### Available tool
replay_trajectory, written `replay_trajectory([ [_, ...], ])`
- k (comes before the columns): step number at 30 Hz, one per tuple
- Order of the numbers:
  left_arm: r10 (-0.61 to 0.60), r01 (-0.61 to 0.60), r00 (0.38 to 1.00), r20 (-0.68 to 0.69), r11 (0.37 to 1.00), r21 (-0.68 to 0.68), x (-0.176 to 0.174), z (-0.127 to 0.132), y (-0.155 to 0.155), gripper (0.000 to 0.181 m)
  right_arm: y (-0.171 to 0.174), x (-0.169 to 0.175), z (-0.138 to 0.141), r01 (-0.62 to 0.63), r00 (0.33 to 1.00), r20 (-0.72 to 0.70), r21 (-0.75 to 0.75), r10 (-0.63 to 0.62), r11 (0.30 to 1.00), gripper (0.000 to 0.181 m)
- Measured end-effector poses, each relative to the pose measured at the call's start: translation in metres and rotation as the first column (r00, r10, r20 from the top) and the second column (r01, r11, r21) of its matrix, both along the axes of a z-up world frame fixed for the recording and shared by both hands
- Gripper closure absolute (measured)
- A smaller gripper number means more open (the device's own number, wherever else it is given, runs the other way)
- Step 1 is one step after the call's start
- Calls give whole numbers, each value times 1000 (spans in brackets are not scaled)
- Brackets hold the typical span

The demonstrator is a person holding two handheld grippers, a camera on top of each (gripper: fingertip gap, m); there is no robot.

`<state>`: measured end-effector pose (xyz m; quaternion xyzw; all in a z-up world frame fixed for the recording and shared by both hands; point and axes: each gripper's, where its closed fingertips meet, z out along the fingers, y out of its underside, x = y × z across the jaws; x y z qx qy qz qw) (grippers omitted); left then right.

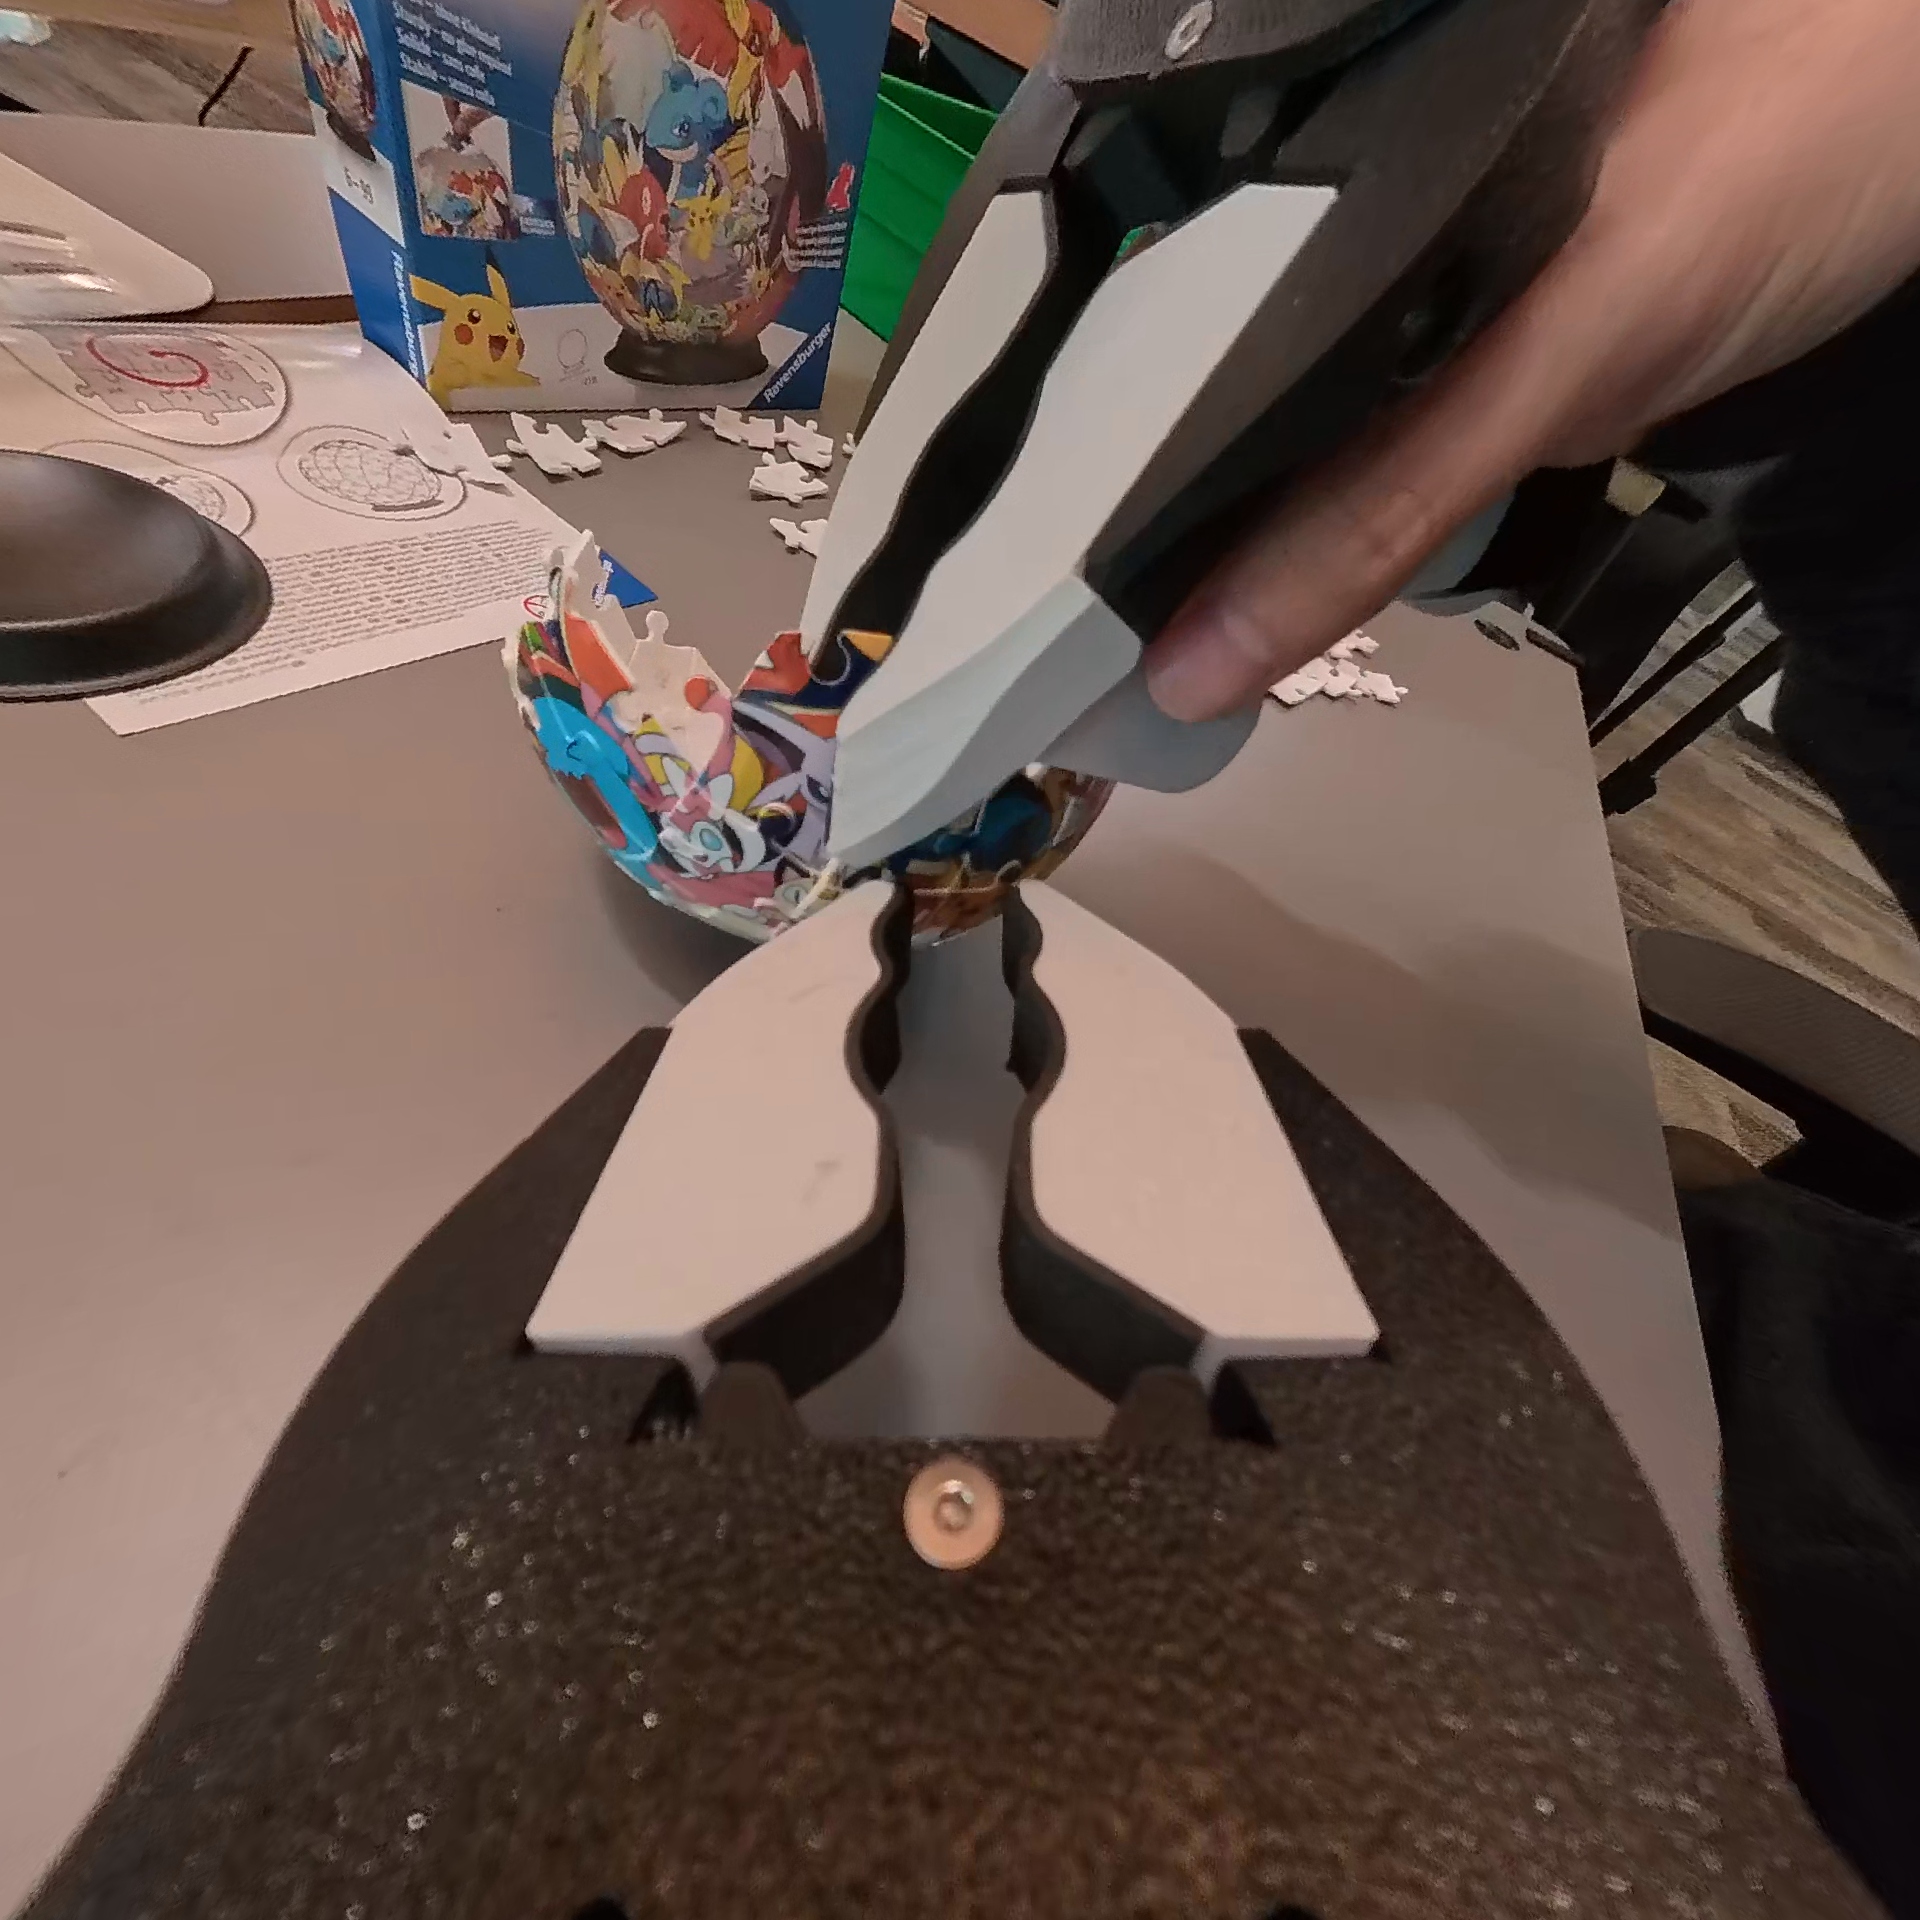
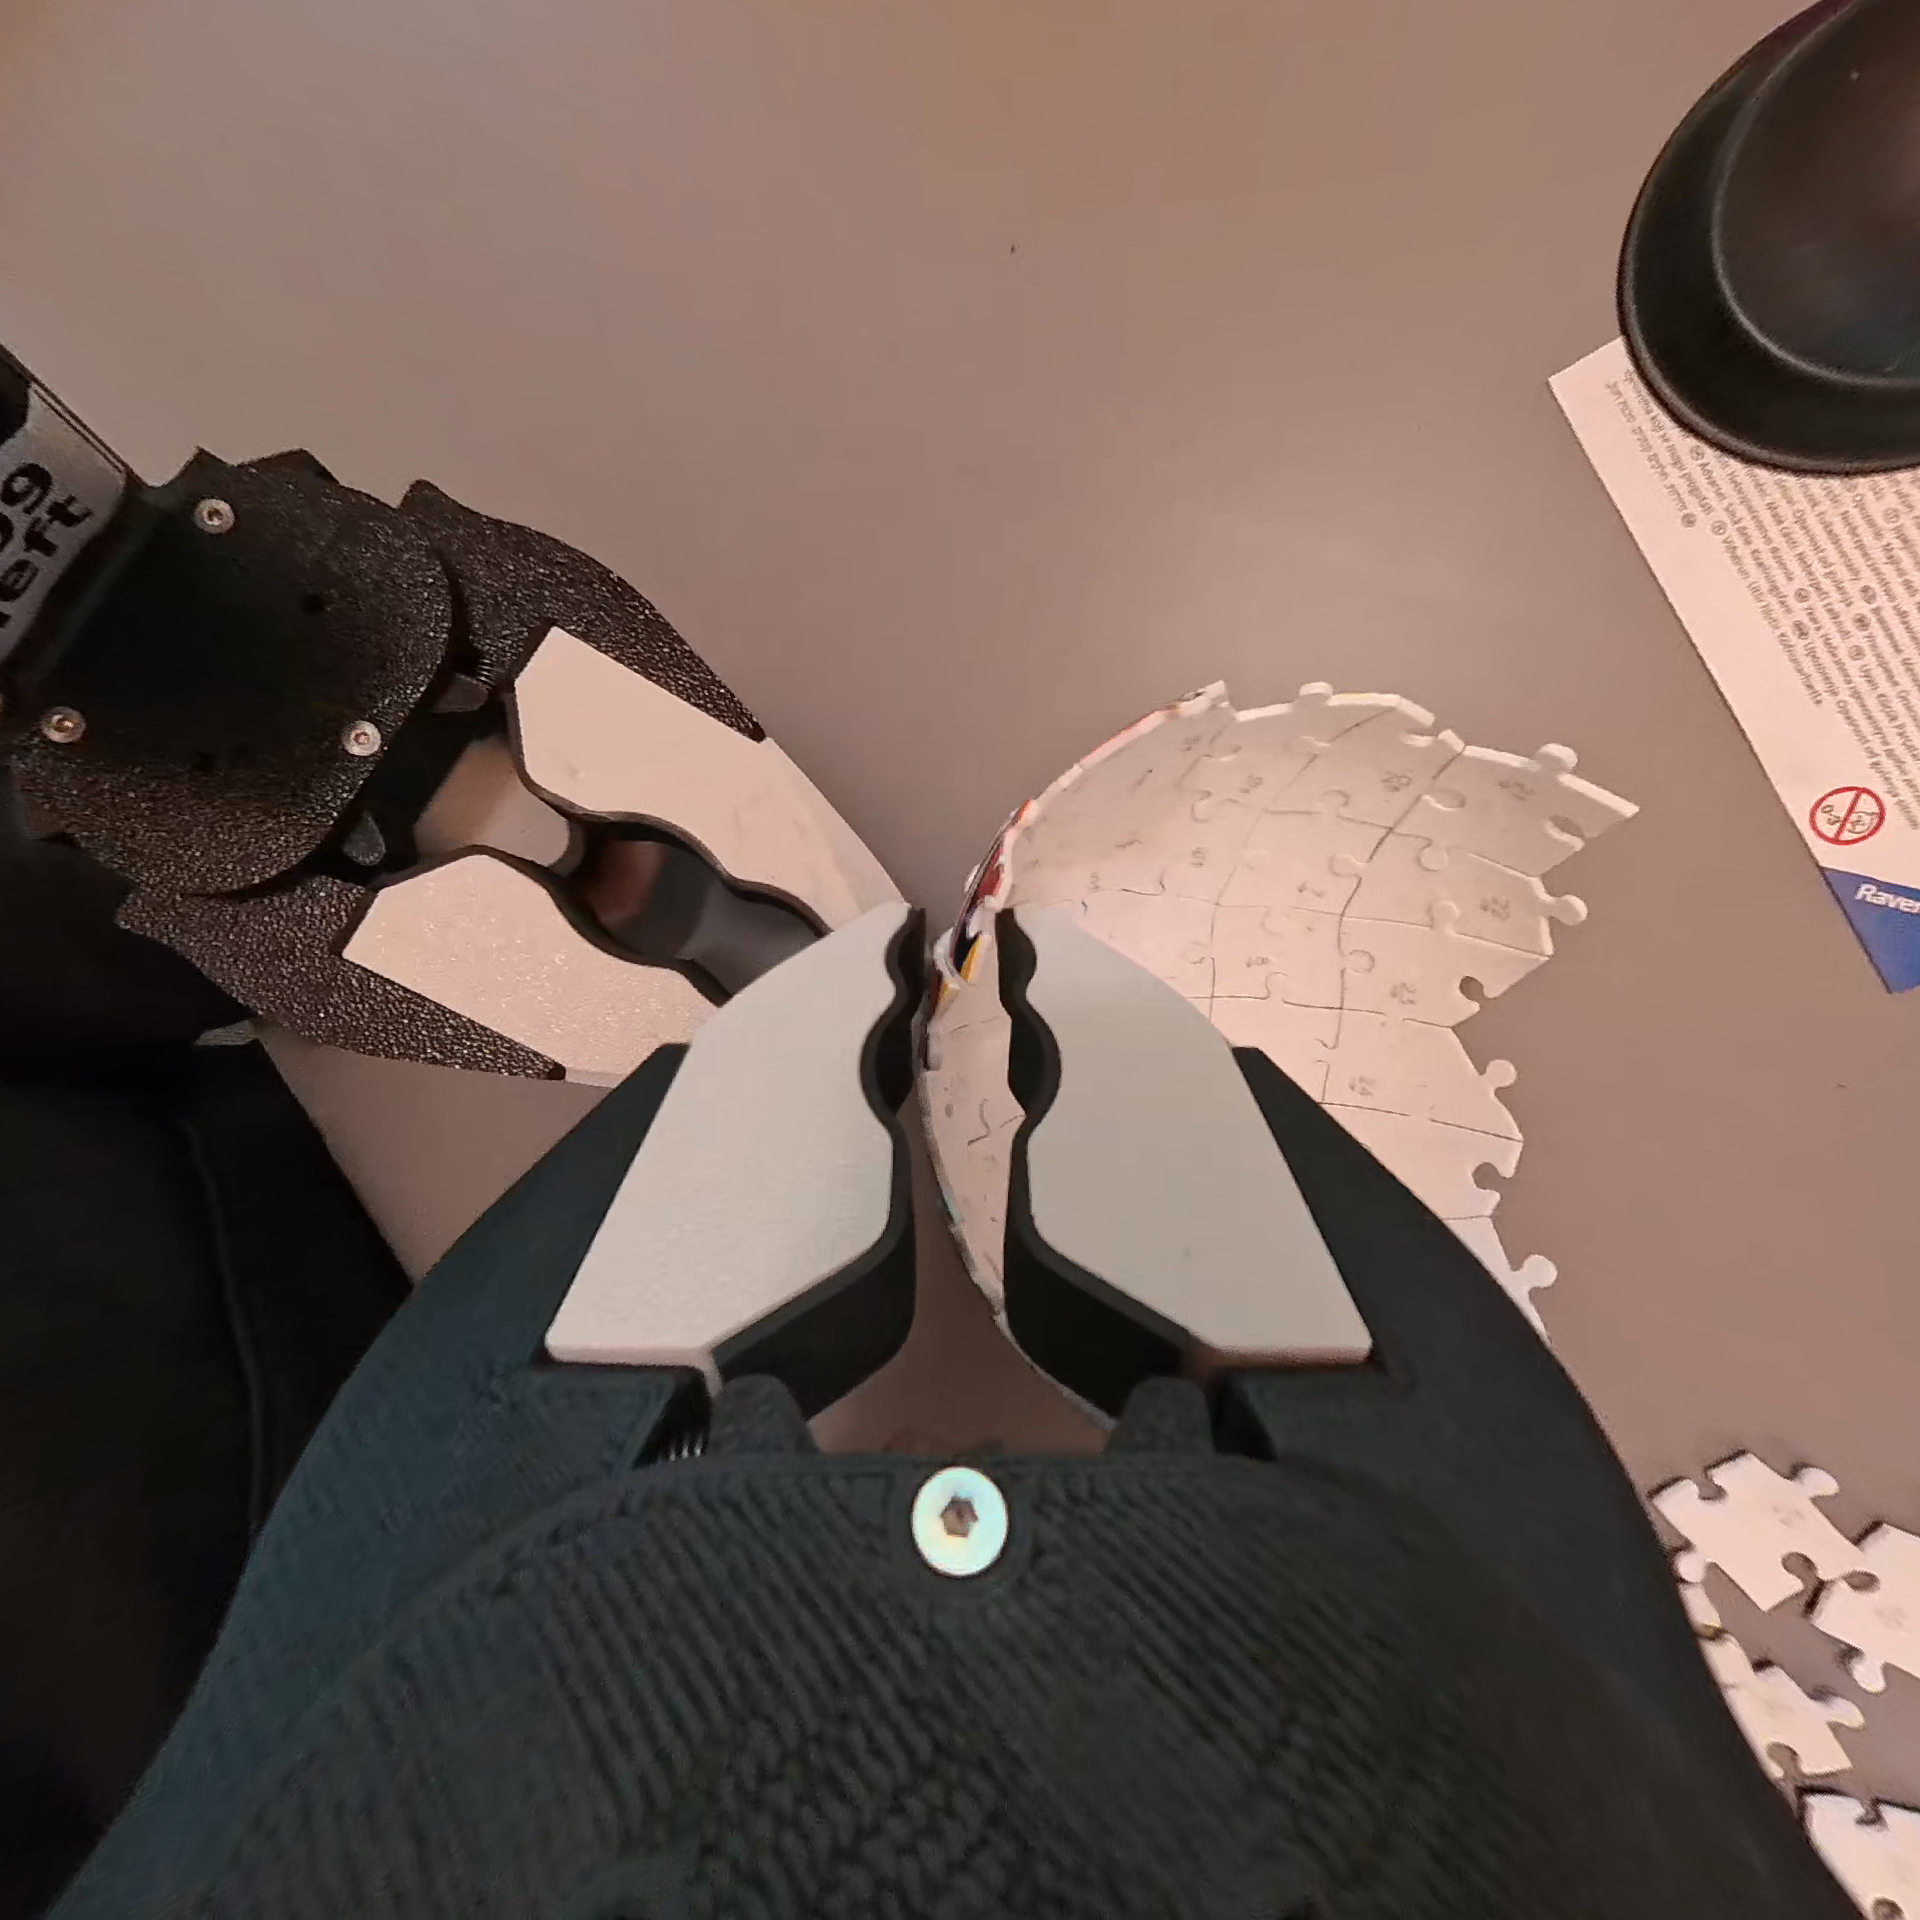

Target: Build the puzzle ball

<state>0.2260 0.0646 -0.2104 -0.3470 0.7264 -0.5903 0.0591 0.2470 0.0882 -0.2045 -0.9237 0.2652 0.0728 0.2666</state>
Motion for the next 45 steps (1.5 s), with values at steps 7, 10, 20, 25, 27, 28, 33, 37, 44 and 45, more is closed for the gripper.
replay_trajectory([
  [7, -9, 9, 1000, -9, 1000, -11, 0, 0, -2, 167, 0, -2, -3, -1, 1000, -21, -42, 0, 999, 170],
  [10, -9, 9, 1000, -9, 1000, -6, 0, -1, -2, 168, 0, -2, -6, 6, 999, -35, -53, -8, 999, 173],
  [20, -7, 7, 1000, -7, 1000, -29, 0, 2, -1, 168, -7, -1, -10, -25, 1000, -19, -131, 23, 991, 176],
  [25, 3, -3, 1000, 1, 1000, -9, 1, 1, 1, 169, -5, -4, -8, -20, 996, -88, -102, 11, 995, 176],
  [27, 12, -12, 1000, 7, 1000, 10, 2, -1, 3, 169, -4, -3, -6, -13, 995, -96, -74, 6, 997, 176],
  [28, 18, -18, 1000, 6, 1000, 12, 3, -1, 3, 169, -3, -2, -4, -11, 995, -98, -53, 6, 999, 176],
  [33, 86, -85, 996, -24, 996, 18, 11, -4, 10, 168, -1, 0, 2, -9, 994, -106, -9, 8, 1000, 176],
  [37, 114, -112, 992, -61, 993, 26, 15, -9, 13, 166, -1, -2, 3, -23, 992, -125, 1, 23, 1000, 173],
  [44, 103, -100, 994, -47, 993, 56, 14, -10, 6, 166, -1, -6, 7, -36, 991, -132, 16, 38, 999, 162],
  [45, 101, -99, 994, -42, 993, 60, 14, -10, 5, 166, -2, -5, 10, -29, 991, -130, 24, 32, 999, 160],
])
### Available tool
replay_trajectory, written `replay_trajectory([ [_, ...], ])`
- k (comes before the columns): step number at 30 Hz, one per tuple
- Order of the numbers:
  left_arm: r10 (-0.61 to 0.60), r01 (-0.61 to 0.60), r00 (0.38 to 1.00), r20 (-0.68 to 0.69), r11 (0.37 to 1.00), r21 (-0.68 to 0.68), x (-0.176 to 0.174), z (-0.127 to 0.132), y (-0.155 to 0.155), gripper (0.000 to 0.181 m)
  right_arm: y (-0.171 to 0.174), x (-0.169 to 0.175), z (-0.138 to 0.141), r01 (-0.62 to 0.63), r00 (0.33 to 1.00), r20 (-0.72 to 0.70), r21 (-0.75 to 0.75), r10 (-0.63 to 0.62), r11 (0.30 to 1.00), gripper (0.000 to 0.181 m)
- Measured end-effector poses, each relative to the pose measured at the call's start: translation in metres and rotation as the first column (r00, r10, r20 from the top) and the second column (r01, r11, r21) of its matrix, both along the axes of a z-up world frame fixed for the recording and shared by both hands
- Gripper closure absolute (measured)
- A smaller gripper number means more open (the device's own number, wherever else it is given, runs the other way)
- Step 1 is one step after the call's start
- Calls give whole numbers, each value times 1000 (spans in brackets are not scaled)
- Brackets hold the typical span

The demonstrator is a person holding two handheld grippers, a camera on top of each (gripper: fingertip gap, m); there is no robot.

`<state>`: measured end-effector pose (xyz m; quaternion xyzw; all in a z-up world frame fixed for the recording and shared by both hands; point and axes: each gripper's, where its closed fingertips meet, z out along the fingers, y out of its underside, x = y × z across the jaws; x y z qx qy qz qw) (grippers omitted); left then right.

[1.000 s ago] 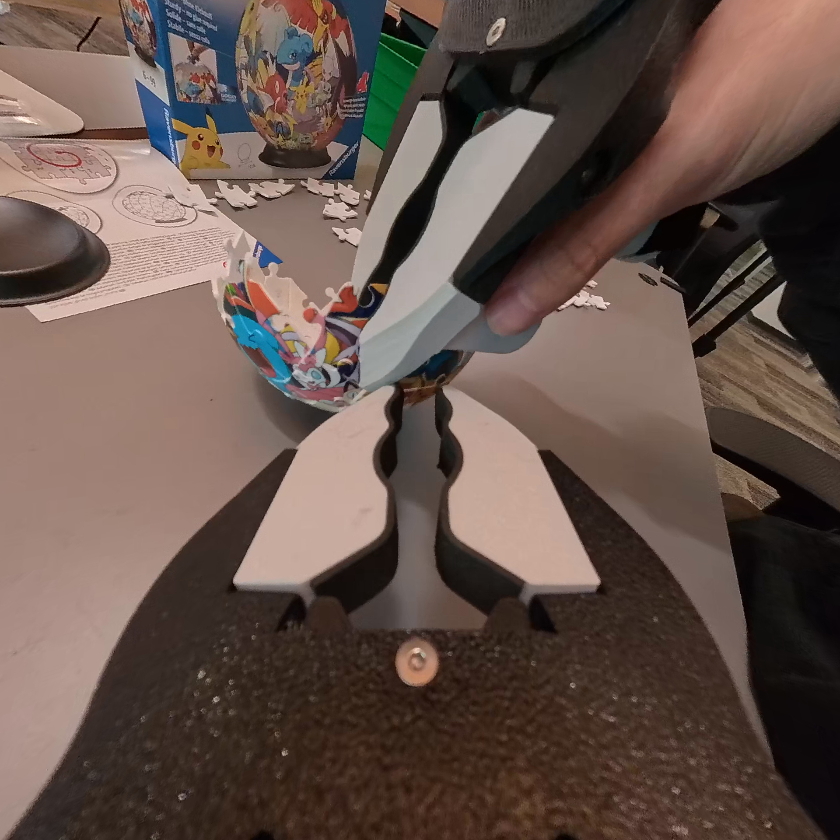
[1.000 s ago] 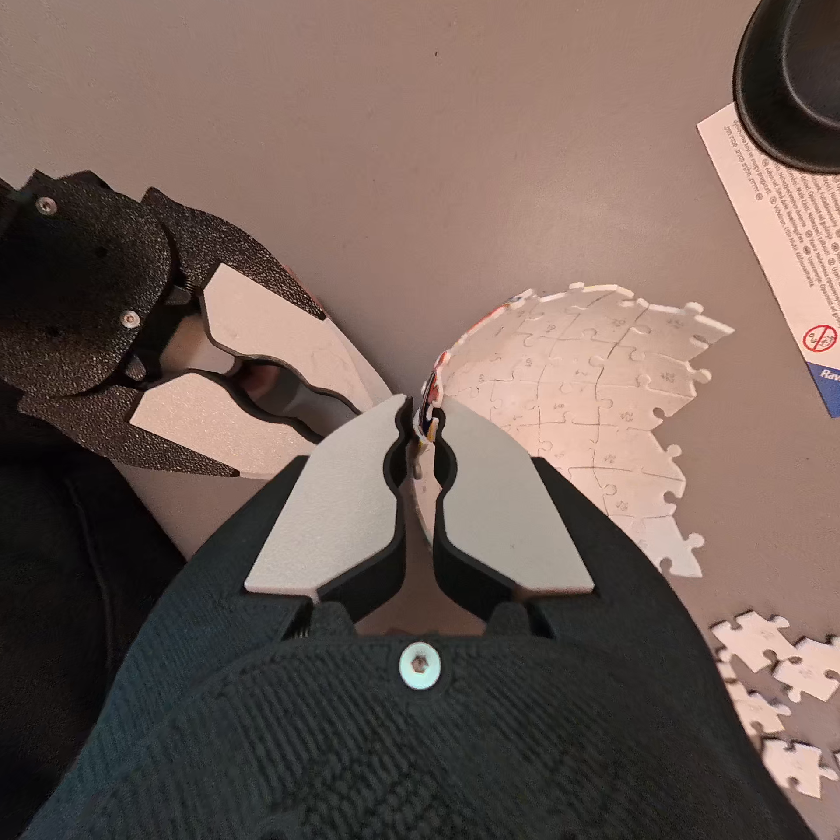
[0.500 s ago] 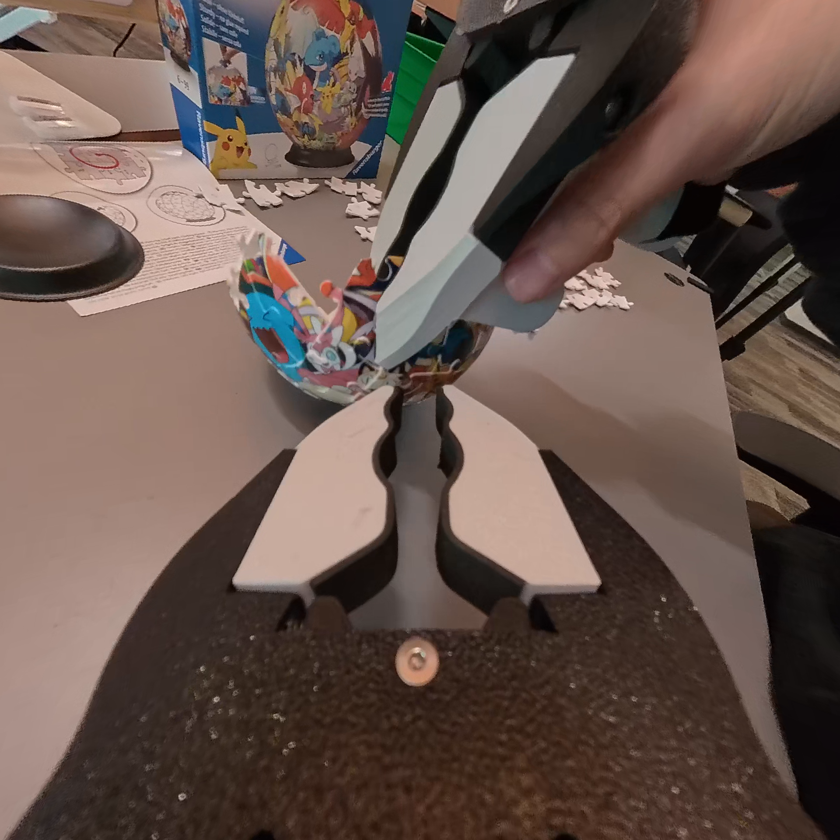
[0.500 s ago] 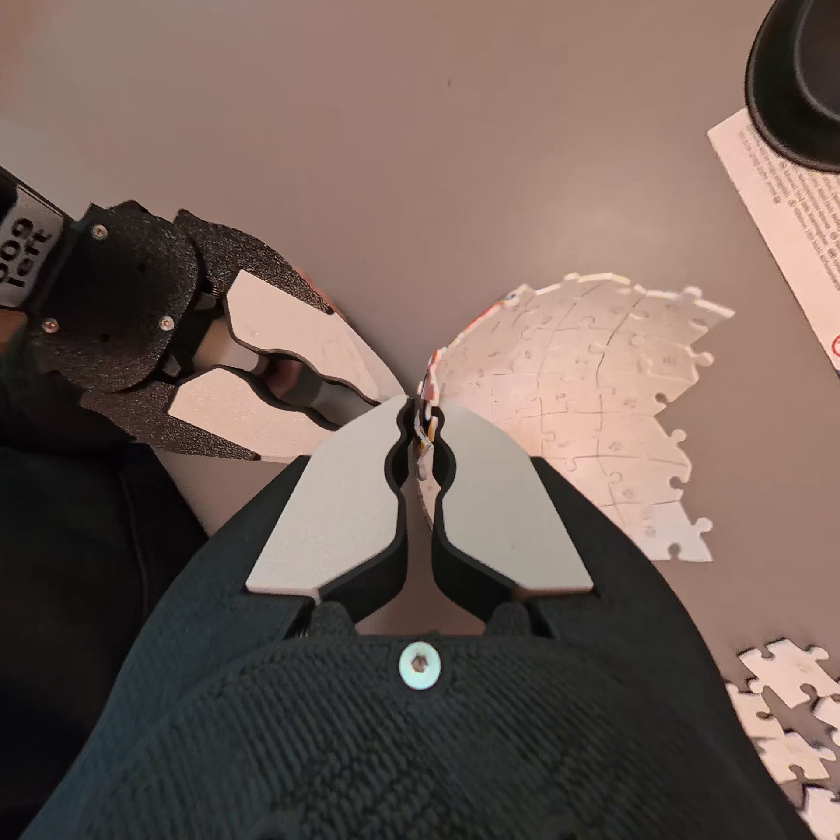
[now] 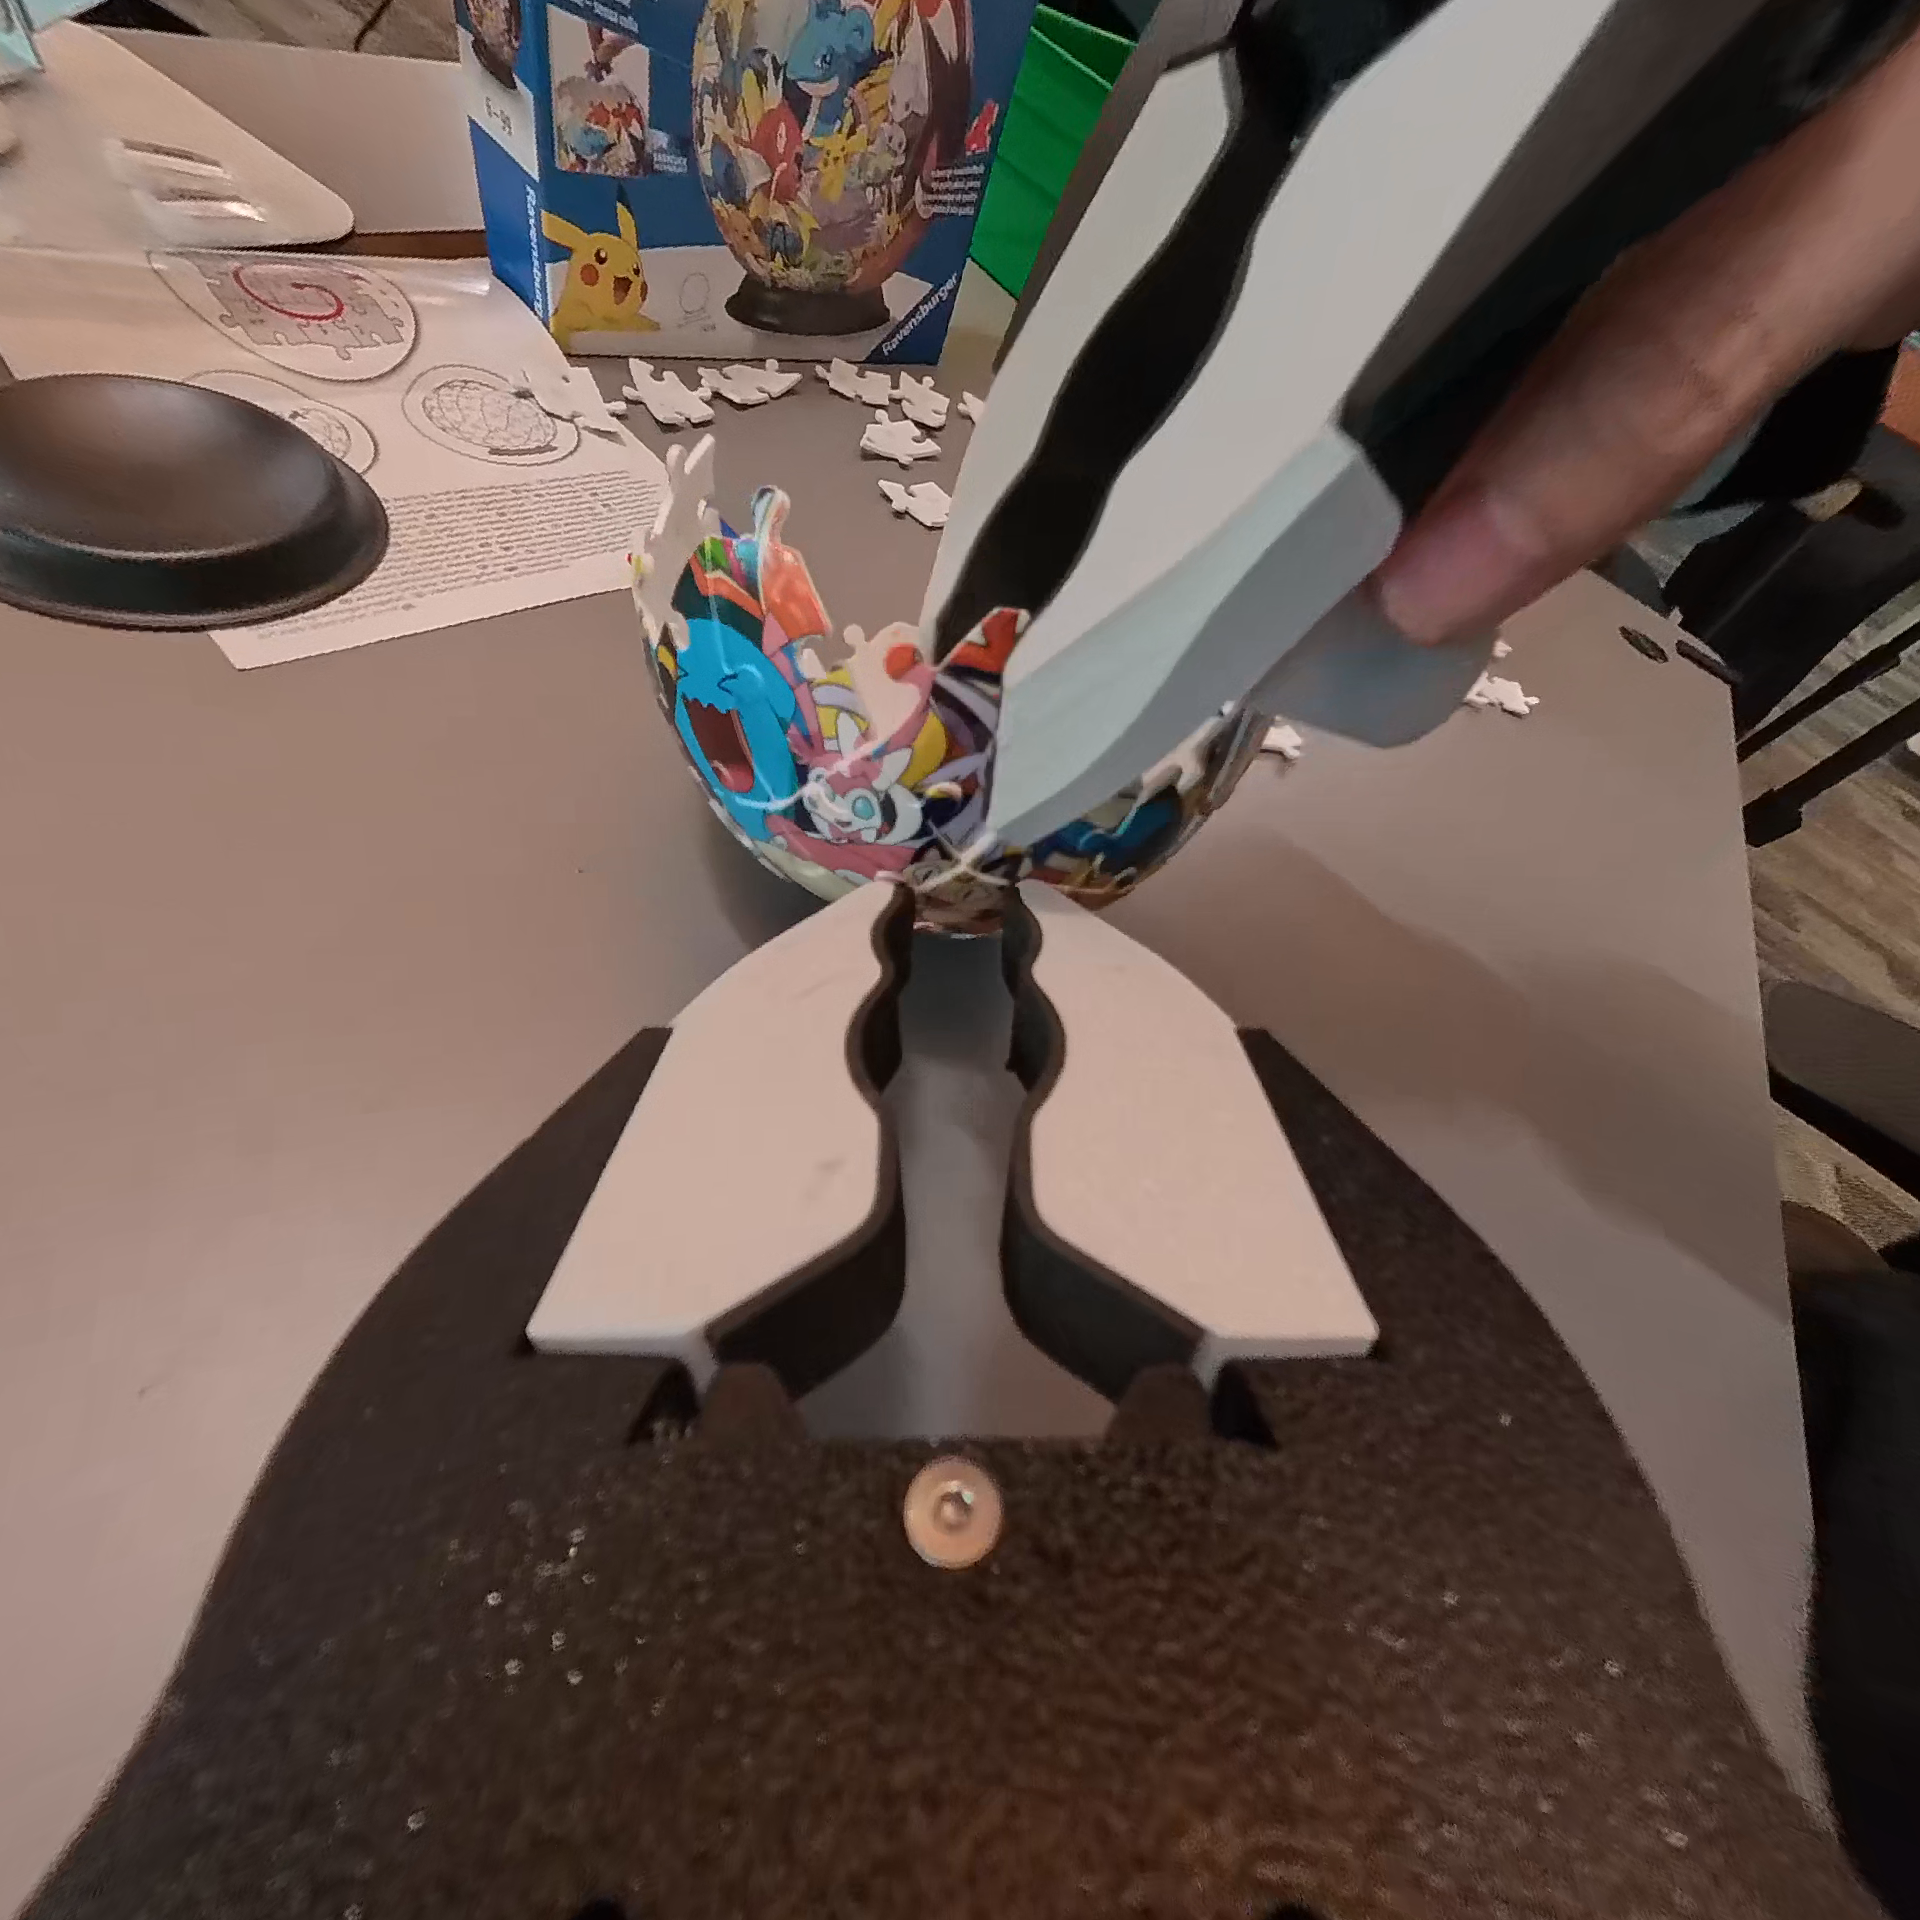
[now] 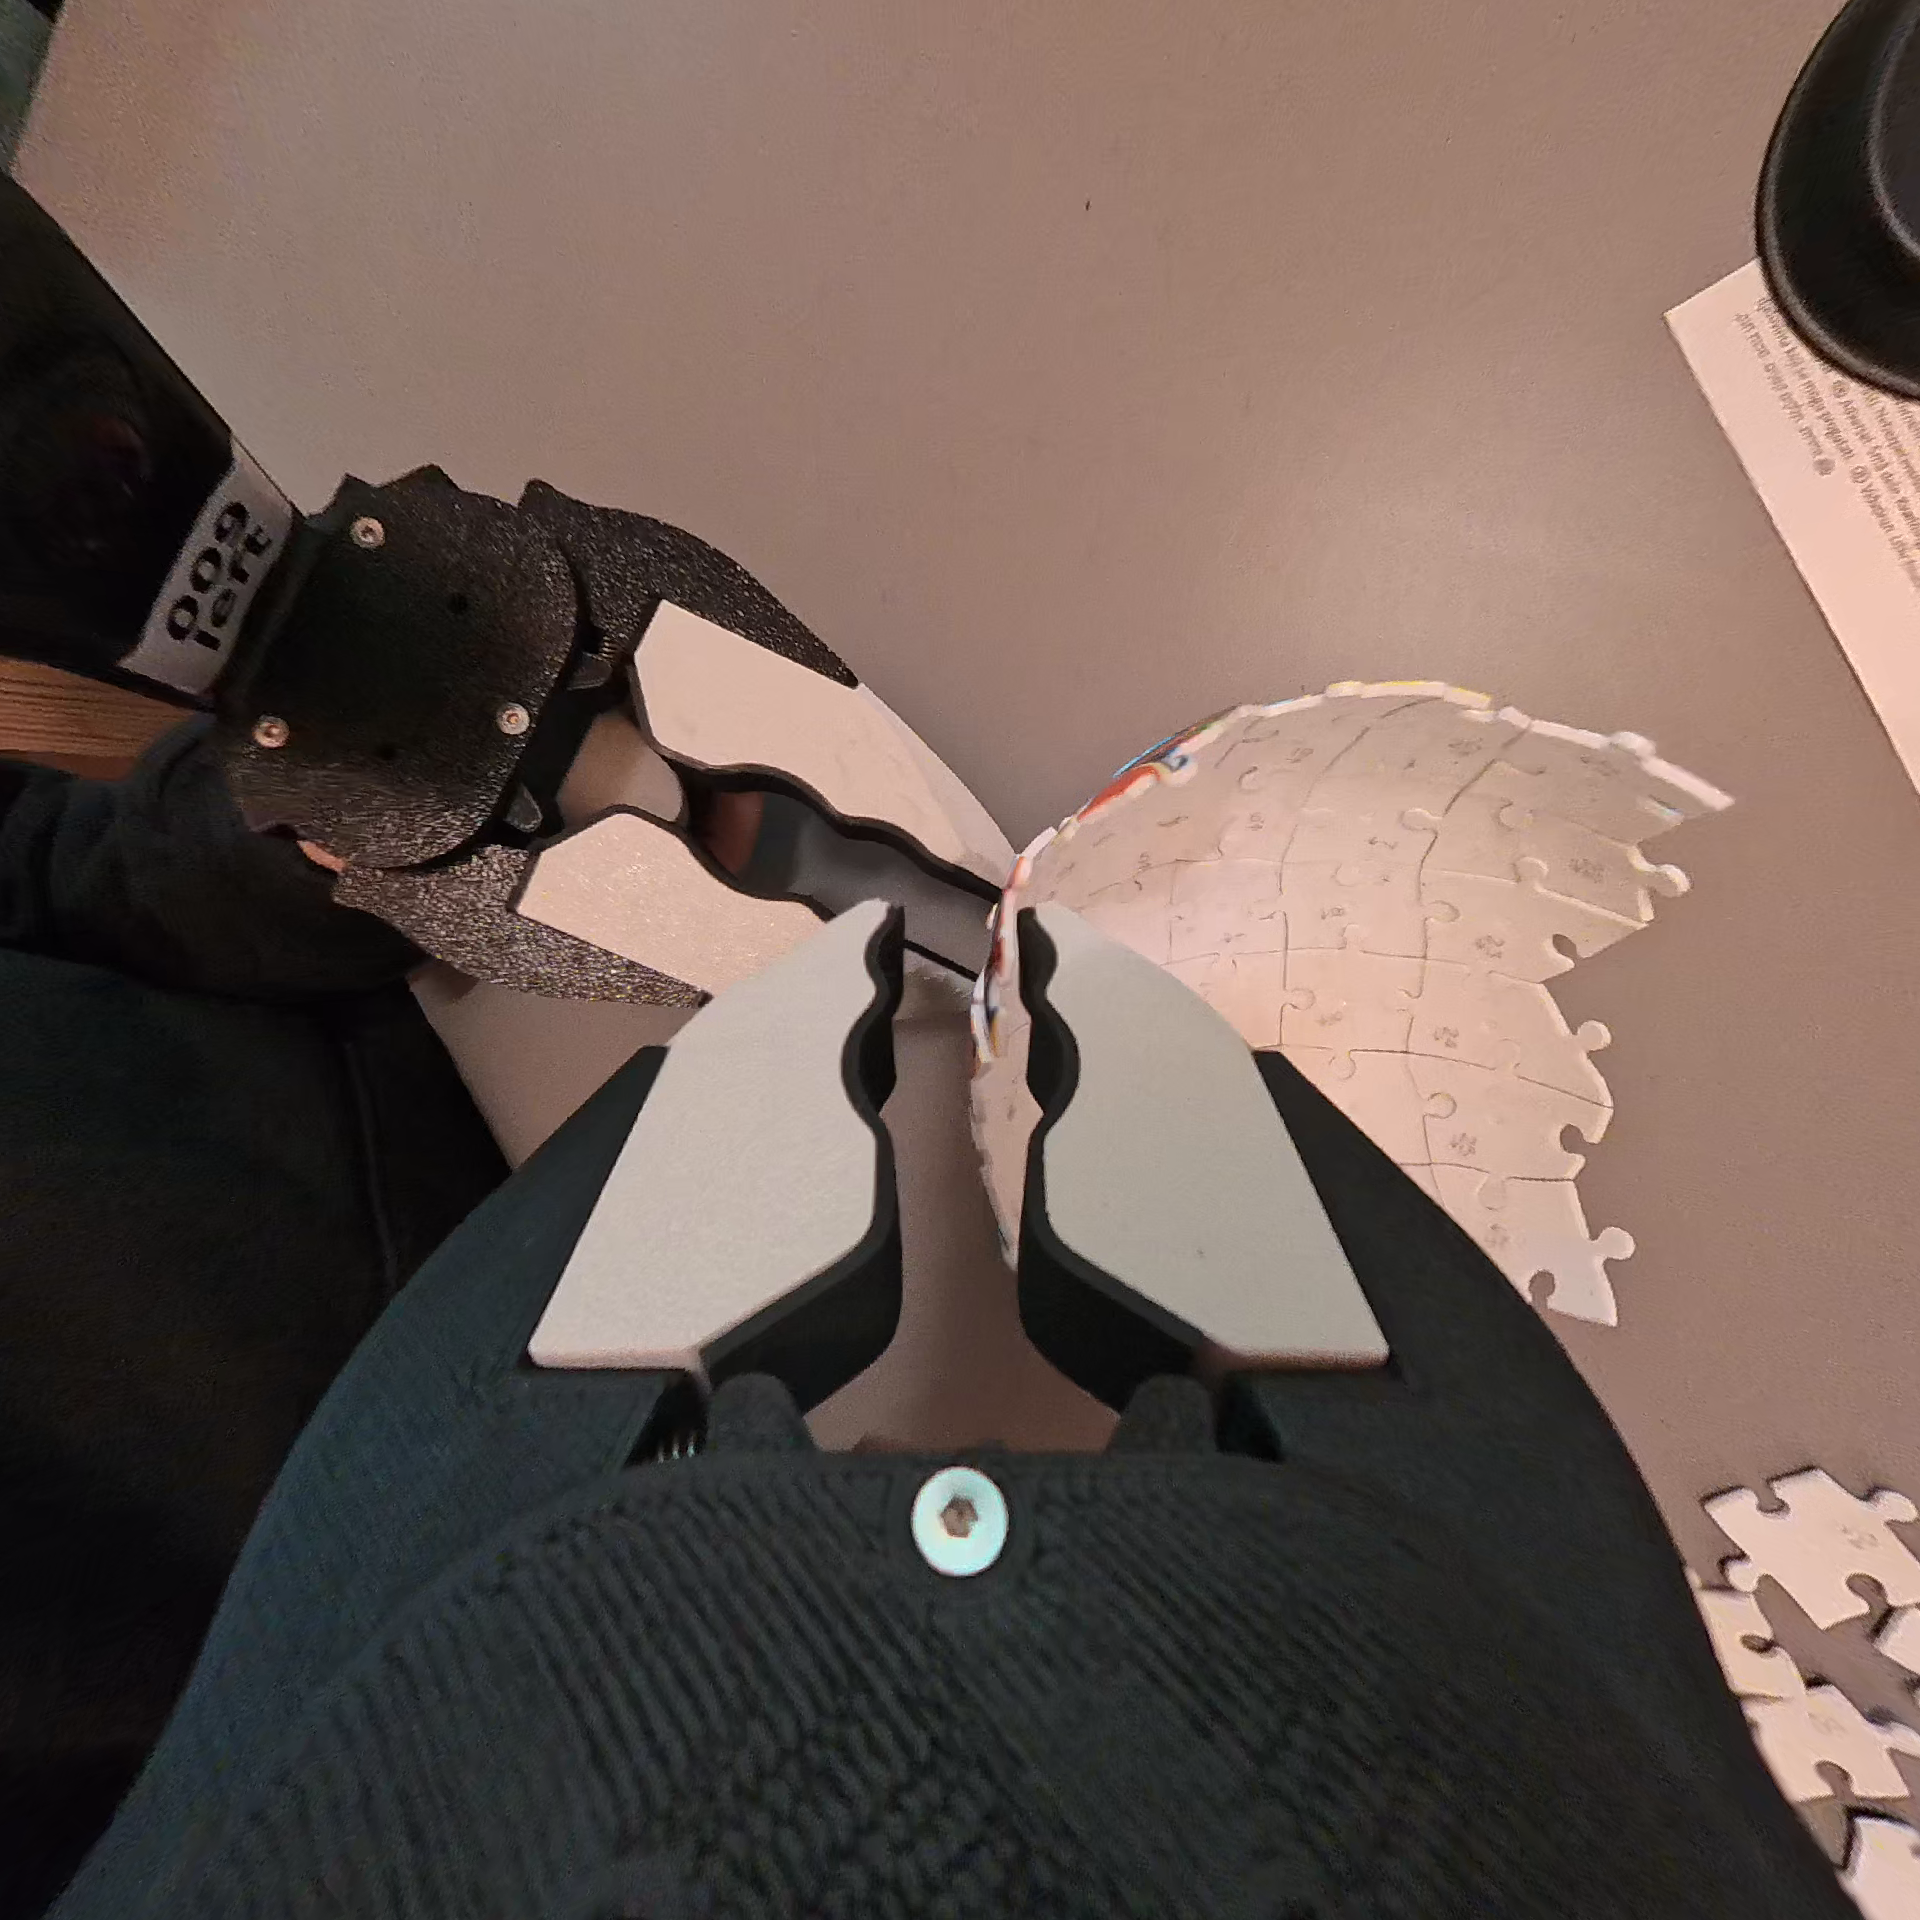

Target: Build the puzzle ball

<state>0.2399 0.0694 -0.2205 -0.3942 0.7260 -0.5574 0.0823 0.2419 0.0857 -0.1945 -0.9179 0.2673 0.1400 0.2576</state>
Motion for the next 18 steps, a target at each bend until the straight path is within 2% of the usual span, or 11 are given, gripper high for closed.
replay_trajectory([
  [3, -3, 3, 1000, 0, 1000, 1, 0, 0, -2, 166, -5, 2, 12, 23, 1000, 3, 24, -23, 999, 156],
  [6, -1, 1, 1000, -3, 1000, -5, 0, 0, -2, 166, -14, 4, 14, 29, 999, 32, -15, -28, 999, 153],
  [11, 0, -1, 1000, -14, 1000, -18, 1, 0, -3, 166, -17, -4, 1, -83, 991, 90, -136, 96, 987, 153],
  [14, -2, 2, 1000, -12, 1000, -12, 0, 0, -4, 166, -18, -4, -10, -108, 986, 100, -205, 131, 973, 154],
  [18, 2, -2, 1000, -19, 1000, -21, 1, 0, -3, 167, -14, -2, -10, -123, 982, 116, -199, 148, 972, 166],
])
